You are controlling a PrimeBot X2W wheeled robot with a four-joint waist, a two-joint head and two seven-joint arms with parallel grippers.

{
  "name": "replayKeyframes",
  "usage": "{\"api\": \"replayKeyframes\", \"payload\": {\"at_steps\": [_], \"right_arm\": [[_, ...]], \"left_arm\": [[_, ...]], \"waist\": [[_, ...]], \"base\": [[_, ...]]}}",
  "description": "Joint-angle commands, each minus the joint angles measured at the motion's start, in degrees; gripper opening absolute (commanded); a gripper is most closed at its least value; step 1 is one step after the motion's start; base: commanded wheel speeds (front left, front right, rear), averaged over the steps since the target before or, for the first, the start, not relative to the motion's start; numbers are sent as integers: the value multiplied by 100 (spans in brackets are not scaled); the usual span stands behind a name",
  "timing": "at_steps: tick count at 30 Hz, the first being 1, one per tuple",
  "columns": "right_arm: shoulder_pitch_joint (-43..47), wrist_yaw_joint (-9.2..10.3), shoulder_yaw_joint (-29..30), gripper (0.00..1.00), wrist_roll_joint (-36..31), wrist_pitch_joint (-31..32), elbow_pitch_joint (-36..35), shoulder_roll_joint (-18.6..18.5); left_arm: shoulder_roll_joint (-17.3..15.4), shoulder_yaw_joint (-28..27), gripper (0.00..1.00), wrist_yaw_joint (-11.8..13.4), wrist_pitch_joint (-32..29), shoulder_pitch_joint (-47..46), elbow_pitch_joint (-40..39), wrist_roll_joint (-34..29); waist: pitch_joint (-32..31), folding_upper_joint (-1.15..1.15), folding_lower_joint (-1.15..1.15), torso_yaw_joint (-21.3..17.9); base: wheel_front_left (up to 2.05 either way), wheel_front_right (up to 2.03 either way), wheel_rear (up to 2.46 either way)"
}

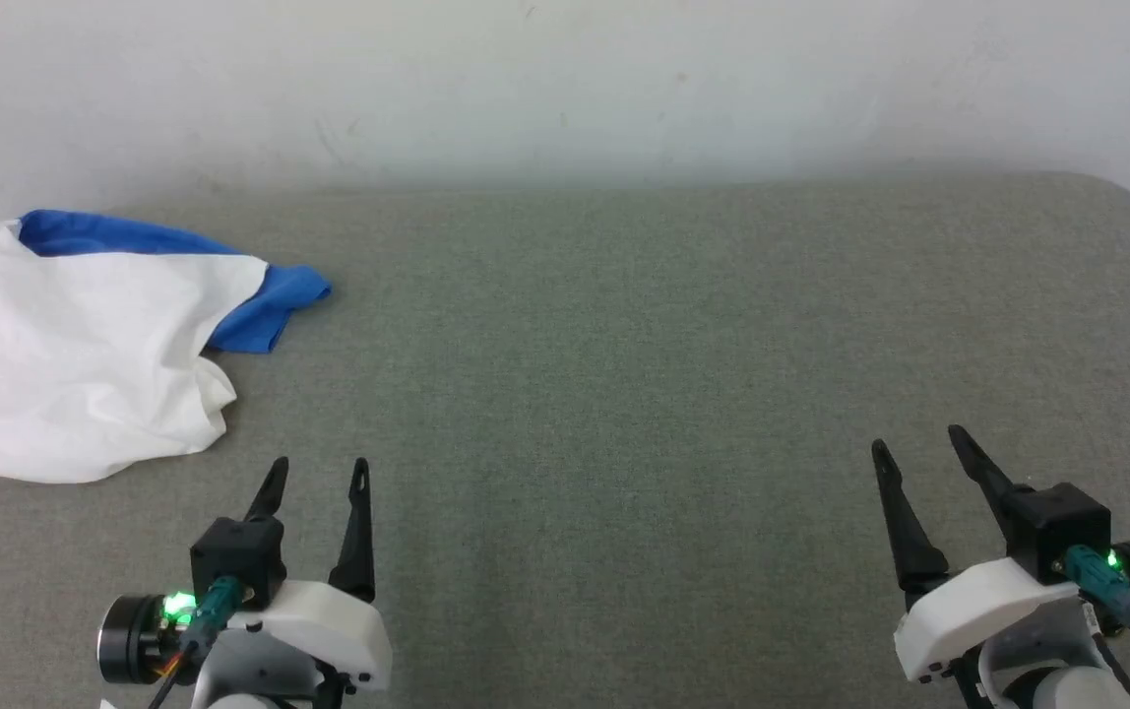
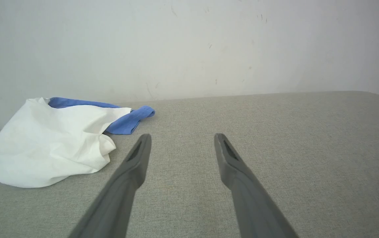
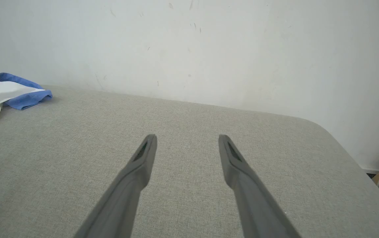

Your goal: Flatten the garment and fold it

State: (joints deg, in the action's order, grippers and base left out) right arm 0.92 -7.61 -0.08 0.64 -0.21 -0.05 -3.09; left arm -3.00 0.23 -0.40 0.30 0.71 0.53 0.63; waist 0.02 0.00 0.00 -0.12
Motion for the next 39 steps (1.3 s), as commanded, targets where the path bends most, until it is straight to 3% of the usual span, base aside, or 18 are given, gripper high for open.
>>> {"api": "replayKeyframes", "payload": {"at_steps": [1,19,39], "right_arm": [[19,1,21,100,62,-61,21,2],[102,2,59,100,224,-278,-95,5],[198,4,45,100,305,-425,-327,8]], "left_arm": [[1,28,100,4,52,-40,20,76],[3,81,100,64,267,-124,45,358],[5,-21,100,166,507,-151,48,666]], "waist": [[0,0,0,-3],[5,0,0,220],[-22,0,0,1233]], "base": [[0,0,0],[0,0,0],[0,0,0]]}}
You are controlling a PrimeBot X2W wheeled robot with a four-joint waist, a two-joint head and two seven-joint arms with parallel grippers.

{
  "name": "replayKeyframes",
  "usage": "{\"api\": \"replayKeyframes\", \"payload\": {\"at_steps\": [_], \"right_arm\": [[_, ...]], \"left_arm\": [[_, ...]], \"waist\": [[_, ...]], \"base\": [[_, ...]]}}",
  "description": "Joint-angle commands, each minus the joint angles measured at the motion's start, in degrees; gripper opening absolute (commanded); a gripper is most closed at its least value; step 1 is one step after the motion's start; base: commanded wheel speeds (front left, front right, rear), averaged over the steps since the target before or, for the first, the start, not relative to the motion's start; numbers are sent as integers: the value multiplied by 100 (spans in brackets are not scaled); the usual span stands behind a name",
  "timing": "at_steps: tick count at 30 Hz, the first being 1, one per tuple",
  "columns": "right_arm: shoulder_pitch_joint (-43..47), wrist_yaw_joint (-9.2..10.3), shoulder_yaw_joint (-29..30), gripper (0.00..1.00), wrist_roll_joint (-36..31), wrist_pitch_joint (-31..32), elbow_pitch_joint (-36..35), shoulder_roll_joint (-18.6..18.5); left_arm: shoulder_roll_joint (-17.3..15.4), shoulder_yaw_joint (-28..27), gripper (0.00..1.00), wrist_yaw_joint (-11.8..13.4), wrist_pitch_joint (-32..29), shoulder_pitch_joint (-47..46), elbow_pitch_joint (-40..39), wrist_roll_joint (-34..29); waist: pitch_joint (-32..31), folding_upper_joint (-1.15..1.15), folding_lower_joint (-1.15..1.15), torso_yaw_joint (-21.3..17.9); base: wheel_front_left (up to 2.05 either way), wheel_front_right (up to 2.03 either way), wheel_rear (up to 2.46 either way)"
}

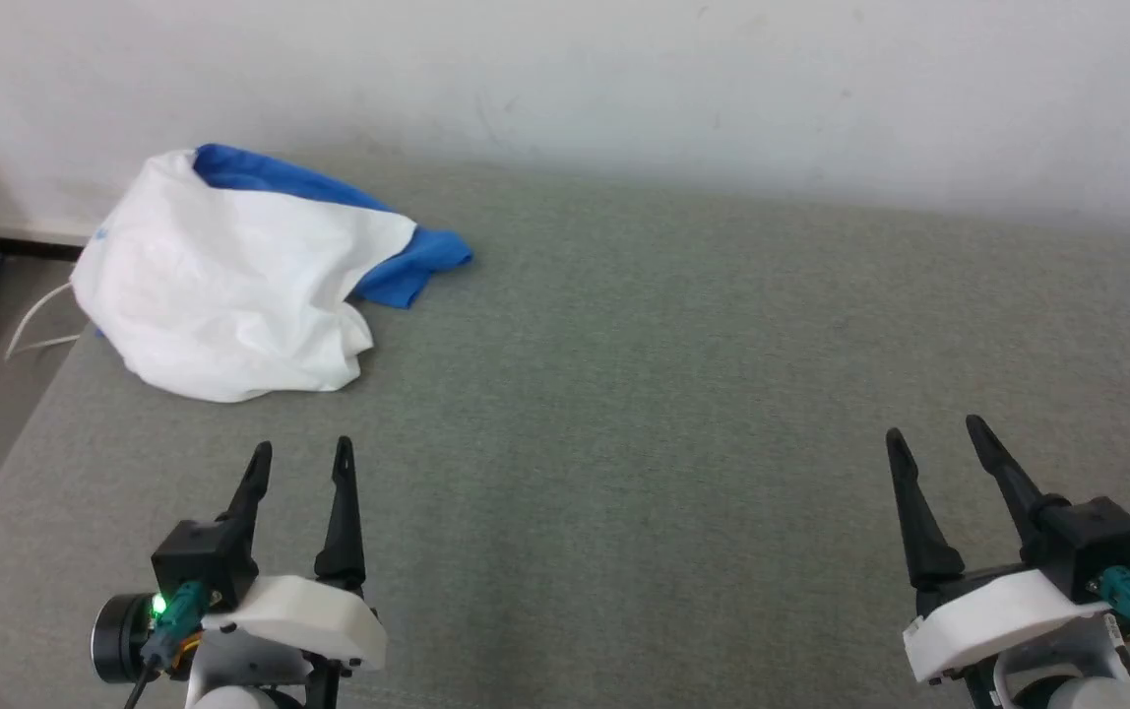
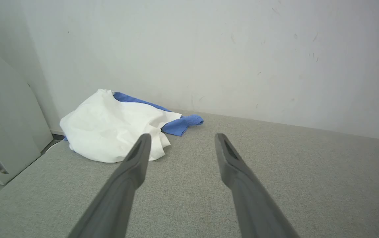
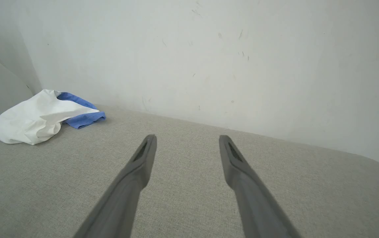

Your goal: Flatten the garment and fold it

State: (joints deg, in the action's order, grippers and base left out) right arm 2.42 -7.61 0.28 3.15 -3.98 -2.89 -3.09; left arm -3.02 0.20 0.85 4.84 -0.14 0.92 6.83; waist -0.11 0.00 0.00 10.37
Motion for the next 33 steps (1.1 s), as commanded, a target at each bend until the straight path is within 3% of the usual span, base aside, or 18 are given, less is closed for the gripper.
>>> {"api": "replayKeyframes", "payload": {"at_steps": [1,21,33], "right_arm": [[55,4,9,100,65,-57,-45,9],[135,6,-10,100,179,-236,-136,12],[171,7,15,100,189,-274,-307,14]], "left_arm": [[6,-23,100,45,65,-67,11,61],[8,67,100,294,305,-61,-42,448],[9,231,100,295,448,-388,30,527]], "waist": [[-12,0,0,245],[30,0,0,943],[186,0,0,1205]], "base": [[0,0,0],[-11,-11,-11],[-1,-1,-1]]}}
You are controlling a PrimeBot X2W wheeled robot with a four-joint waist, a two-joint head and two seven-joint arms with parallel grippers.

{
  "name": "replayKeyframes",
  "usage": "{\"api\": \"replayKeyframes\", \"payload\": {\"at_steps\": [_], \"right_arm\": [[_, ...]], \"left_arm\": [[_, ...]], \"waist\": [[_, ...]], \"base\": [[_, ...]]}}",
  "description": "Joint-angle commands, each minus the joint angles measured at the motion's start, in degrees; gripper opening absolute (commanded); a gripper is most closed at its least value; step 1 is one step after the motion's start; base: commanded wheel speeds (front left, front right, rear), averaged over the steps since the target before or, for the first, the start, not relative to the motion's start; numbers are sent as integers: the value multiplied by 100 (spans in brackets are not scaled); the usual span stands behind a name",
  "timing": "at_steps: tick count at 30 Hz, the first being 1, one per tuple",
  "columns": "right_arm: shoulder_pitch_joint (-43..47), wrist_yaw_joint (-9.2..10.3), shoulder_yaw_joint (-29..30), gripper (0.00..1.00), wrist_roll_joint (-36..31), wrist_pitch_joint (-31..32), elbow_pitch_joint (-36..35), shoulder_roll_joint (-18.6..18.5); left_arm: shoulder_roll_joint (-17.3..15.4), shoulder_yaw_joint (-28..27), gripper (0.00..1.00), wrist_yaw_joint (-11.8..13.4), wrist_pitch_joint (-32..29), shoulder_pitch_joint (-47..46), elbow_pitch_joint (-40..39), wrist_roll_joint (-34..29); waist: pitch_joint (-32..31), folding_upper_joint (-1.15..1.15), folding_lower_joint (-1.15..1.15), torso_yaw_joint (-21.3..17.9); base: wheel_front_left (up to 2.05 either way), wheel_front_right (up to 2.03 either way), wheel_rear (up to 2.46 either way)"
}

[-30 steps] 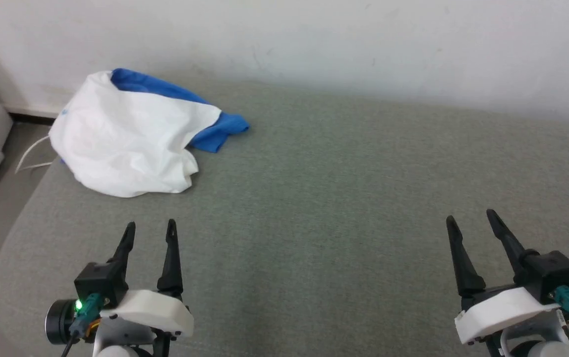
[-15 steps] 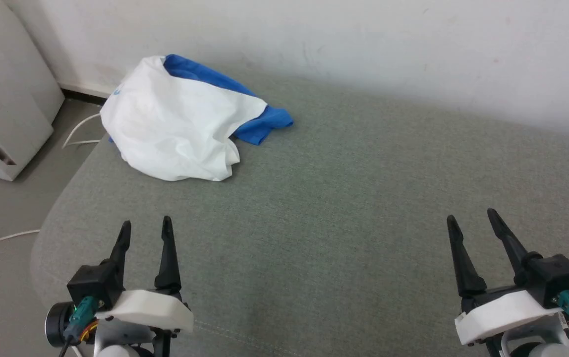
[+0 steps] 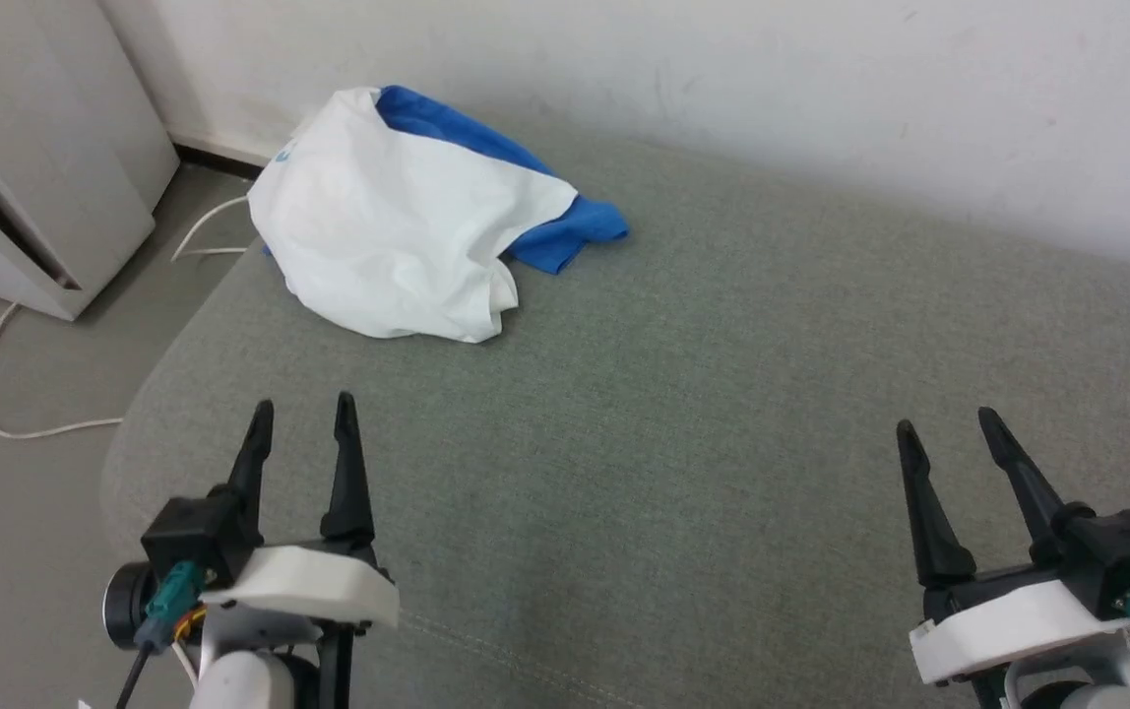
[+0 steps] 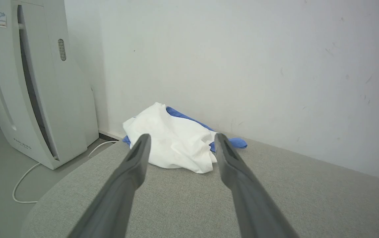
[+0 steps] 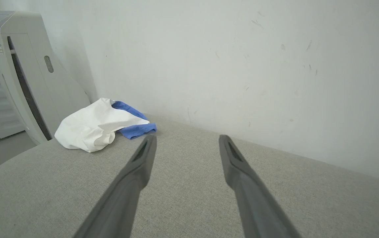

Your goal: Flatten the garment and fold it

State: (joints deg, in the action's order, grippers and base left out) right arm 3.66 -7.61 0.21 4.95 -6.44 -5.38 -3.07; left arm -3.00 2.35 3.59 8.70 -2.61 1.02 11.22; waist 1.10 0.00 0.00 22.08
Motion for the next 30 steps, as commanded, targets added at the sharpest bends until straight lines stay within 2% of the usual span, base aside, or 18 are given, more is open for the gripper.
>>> {"api": "replayKeyframes", "payload": {"at_steps": [1,11,21,26,30], "right_arm": [[47,8,28,100,0,-22,-86,12],[-76,8,26,100,-134,108,-444,13],[-365,9,10,100,-189,161,-750,-52],[-625,10,-84,100,-100,142,-879,-172],[-771,10,-98,100,-6,96,-908,-248]], "left_arm": [[8,14,100,20,74,-202,29,95],[9,-156,100,-50,194,-1174,135,118],[-47,-491,100,-285,302,-2612,844,121],[-421,-577,100,-384,241,-3639,1618,134],[-804,-586,100,-431,-205,-4433,2301,137]], "waist": [[100,0,0,41],[650,0,0,-125],[1354,0,0,-464],[1835,0,0,-801],[2191,0,0,-1077]], "base": [[0,0,0],[0,0,0],[0,0,0],[0,0,0],[0,0,0]]}}
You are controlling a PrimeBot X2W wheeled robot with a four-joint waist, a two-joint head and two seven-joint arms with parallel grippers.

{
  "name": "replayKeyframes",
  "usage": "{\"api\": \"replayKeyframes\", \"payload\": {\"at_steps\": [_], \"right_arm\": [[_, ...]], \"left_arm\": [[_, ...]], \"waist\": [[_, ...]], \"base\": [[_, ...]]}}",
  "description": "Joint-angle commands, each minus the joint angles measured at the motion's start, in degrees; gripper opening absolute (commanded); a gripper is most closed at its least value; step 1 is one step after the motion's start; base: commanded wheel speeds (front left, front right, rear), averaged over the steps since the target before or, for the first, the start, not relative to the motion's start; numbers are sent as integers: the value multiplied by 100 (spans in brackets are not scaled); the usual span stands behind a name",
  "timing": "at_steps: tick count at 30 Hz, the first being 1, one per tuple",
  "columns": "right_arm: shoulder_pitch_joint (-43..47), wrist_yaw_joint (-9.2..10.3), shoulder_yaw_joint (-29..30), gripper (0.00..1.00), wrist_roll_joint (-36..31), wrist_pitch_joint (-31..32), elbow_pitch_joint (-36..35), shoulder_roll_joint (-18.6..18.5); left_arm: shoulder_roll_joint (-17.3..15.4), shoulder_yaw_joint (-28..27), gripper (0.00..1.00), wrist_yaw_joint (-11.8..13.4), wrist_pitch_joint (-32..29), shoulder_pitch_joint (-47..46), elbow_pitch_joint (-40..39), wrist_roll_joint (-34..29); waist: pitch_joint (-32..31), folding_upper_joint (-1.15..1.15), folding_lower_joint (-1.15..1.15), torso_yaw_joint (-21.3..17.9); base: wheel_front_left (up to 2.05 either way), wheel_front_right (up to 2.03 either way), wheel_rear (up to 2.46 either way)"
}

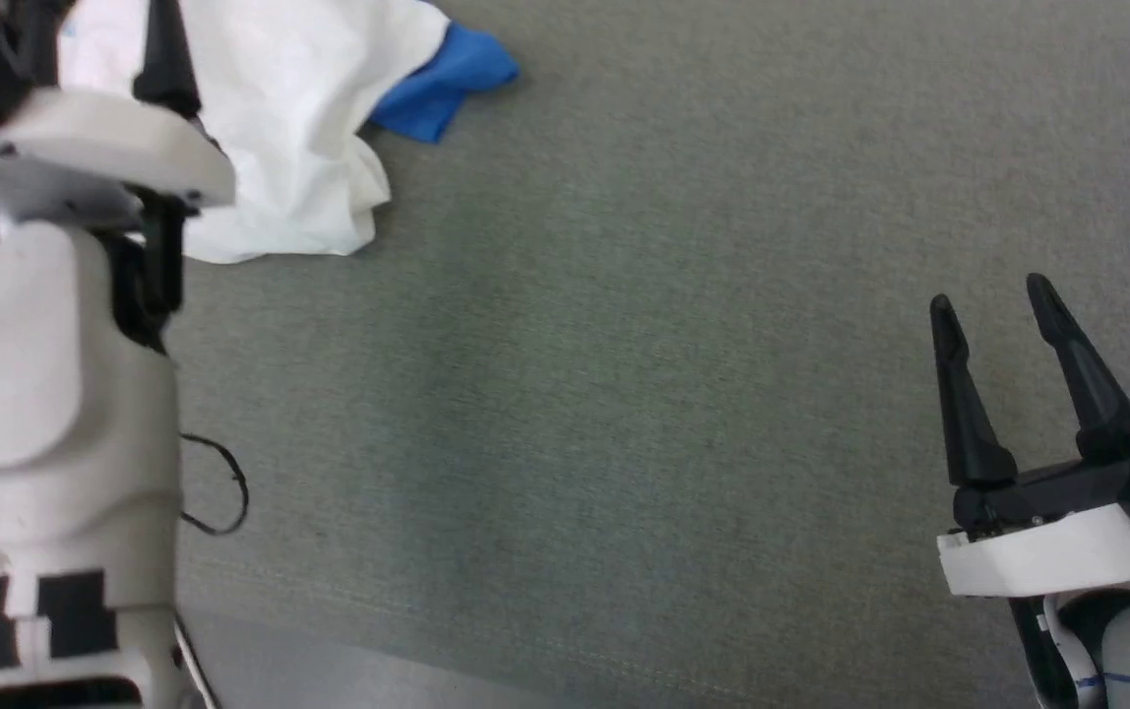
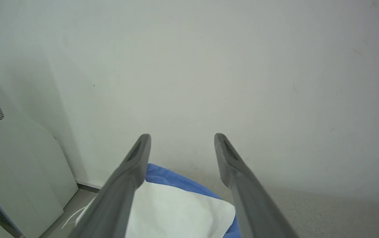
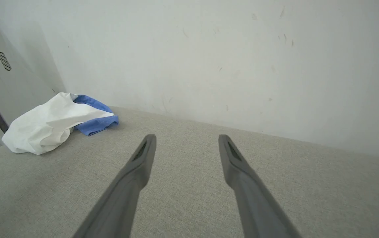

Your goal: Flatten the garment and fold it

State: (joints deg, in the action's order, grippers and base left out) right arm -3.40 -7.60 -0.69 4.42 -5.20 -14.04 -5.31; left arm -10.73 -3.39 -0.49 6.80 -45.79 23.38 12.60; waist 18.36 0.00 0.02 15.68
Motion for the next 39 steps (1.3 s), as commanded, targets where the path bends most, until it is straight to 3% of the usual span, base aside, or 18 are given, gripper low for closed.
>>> {"api": "replayKeyframes", "payload": {"at_steps": [1,7,14,19,24,25,26,27,33,39], "right_arm": [[-84,9,0,100,72,-40,-44,-44],[-195,10,44,100,203,-129,-110,-110],[-386,10,-4,100,355,-236,-202,-192],[-495,11,-31,100,455,-306,-203,-244],[-527,11,-19,100,506,-321,-148,-242],[-547,11,-18,100,516,-321,-151,-242],[-570,11,-22,100,523,-324,-150,-245],[-589,11,-31,100,526,-328,-134,-244],[-575,11,-83,100,526,-375,39,-184],[-478,11,-109,100,523,-471,294,-27]], "left_arm": [[-117,-19,100,-21,-150,-280,243,6],[-775,-119,100,75,-1214,-1066,1380,36],[-1384,-210,100,229,-2927,-1584,2515,185],[-1571,-263,100,338,-4014,-1711,2843,354],[-1479,-296,100,364,-4975,-1501,2797,563],[-1467,-298,75,378,-5142,-1472,2742,594],[-1464,-307,13,402,-5192,-1443,2637,613],[-1463,-307,0,421,-5242,-1395,2546,622],[-1595,-217,0,596,-5035,-1162,1906,444],[-1798,-235,0,993,-3841,-1038,1351,102]], "waist": [[549,0,-2,-502],[1046,0,-2,-935],[1597,0,-2,-1265],[1873,0,-2,-1354],[1884,0,-2,-1356],[1899,0,-2,-1352],[1900,0,-2,-1351],[1876,0,-2,-1355],[1554,0,-2,-1338],[846,0,-2,-1354]], "base": [[0,0,0],[0,0,0],[0,0,0],[0,0,0],[0,0,0],[0,0,0],[0,0,0],[0,0,0],[0,0,0],[0,0,0]]}}
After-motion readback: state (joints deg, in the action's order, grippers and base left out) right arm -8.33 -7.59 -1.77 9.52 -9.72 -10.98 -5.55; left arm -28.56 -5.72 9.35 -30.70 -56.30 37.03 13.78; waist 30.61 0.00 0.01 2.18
